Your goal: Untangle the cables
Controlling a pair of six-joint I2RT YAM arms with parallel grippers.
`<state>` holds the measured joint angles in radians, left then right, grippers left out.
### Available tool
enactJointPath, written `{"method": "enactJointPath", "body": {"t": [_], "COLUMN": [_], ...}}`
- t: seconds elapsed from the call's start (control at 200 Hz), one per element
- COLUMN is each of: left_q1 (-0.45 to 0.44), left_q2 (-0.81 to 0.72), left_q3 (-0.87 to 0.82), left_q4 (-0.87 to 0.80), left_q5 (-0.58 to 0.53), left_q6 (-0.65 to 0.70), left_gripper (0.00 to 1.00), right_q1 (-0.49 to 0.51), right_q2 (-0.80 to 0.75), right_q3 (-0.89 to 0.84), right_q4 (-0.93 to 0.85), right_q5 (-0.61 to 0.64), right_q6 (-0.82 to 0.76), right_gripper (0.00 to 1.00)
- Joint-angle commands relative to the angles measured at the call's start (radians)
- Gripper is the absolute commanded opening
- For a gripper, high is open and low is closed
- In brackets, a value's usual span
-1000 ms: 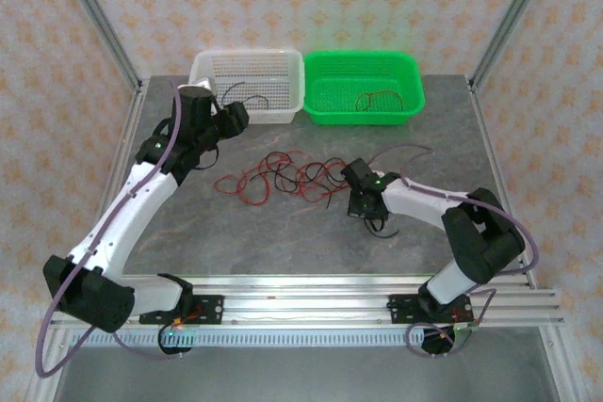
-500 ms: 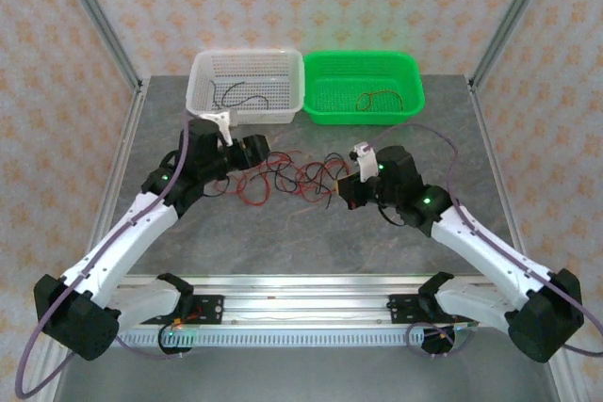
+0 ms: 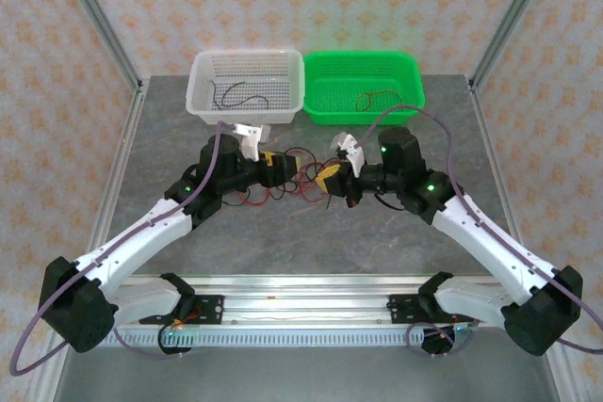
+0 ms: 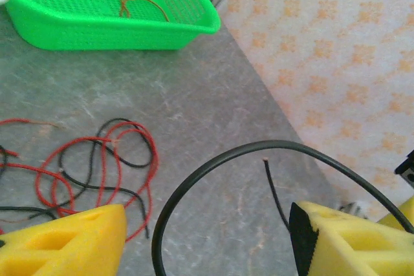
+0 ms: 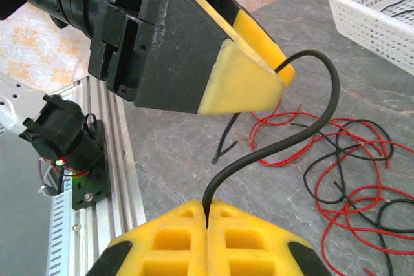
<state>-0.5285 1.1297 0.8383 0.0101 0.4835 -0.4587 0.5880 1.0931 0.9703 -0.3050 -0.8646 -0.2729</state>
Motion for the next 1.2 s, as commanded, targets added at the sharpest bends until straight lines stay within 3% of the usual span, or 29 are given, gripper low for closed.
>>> {"method": "enactJointPath", "body": {"t": [0.0,0.21,0.546,0.636,0.816,0.901,1.136,1.156,1.196], "left_q1": [-0.001,-0.001,-0.002,-0.005,-0.02,-0.024,-0.034,-0.034,-0.034], "left_q2": [-0.04,-0.074,-0.076,-0.062,-0.037,-0.027,-0.028,-0.031,-0.037], "left_q3": [-0.017,-0.104,-0.123,-0.124,-0.105,-0.089,-0.046,-0.04,-0.023], "left_q4": [0.011,0.139,0.15,0.199,0.268,0.277,0.243,0.235,0.212], "left_q5": [-0.045,0.038,-0.087,-0.079,-0.08,-0.077,-0.141,-0.155,-0.187], "left_q6": [0.132,0.12,0.161,0.142,0.113,0.109,0.111,0.11,0.109], "left_gripper": [0.68,0.65,0.63,0.53,0.12,0.01,0.0,0.0,0.0], "right_q1": [-0.007,-0.019,-0.031,-0.031,-0.031,-0.031,-0.031,-0.031,-0.031], "right_q2": [0.014,0.012,0.01,0.01,0.003,-0.002,-0.02,-0.022,-0.022], "right_q3": [0.037,0.052,0.09,0.091,0.088,0.081,0.042,0.039,0.031], "right_q4": [-0.036,-0.019,-0.044,-0.039,-0.029,-0.018,0.041,0.048,0.058], "right_q5": [-0.054,-0.087,-0.133,-0.147,-0.145,-0.145,-0.104,-0.09,-0.053], "right_q6": [-0.055,-0.054,-0.052,-0.043,-0.03,-0.022,0.042,0.056,0.081], "right_gripper": [0.0,0.0,0.0,0.0,0.0,0.0,0.0,0.03,0.22]}}
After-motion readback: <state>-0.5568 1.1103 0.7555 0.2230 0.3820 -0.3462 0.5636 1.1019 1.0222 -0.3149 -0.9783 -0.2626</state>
